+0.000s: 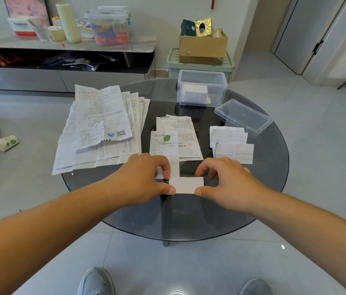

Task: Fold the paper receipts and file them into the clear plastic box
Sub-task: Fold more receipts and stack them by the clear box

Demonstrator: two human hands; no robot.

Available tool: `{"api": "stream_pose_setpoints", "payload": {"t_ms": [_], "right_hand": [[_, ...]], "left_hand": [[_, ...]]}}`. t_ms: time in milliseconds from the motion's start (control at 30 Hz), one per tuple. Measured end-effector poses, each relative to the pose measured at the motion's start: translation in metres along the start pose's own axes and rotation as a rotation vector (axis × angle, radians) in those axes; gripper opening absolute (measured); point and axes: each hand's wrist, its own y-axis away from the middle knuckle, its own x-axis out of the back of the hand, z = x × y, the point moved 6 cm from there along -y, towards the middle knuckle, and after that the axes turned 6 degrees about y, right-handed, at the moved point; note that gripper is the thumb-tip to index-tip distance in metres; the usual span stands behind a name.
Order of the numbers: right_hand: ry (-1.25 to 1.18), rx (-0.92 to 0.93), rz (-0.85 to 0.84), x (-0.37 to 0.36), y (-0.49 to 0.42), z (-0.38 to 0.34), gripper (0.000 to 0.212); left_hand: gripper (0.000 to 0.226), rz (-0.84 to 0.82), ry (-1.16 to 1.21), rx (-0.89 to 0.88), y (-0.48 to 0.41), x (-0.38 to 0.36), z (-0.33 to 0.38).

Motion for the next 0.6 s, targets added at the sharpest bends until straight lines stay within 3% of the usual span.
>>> {"api": "stream_pose_setpoints", "payload": {"t_ms": [200, 433, 600], "right_hand": [[0.053, 0.025, 0.013, -0.001, 0.004, -0.011, 0.030], [-0.095, 0.081, -0.036, -0.002, 0.006, -0.012, 0.040], [-0.084, 0.155, 0.044, 0.020, 0.003, 0.010, 0.013]], "left_hand": [[0.029, -0.009, -0.024, -0.045, 0.002, -0.003, 0.012], [0.026, -0.015, -0.085, -0.112, 0.004, -0.006, 0.023], [0.019, 0.065, -0.042, -0.215, 0.000, -0.001, 0.040]]}}
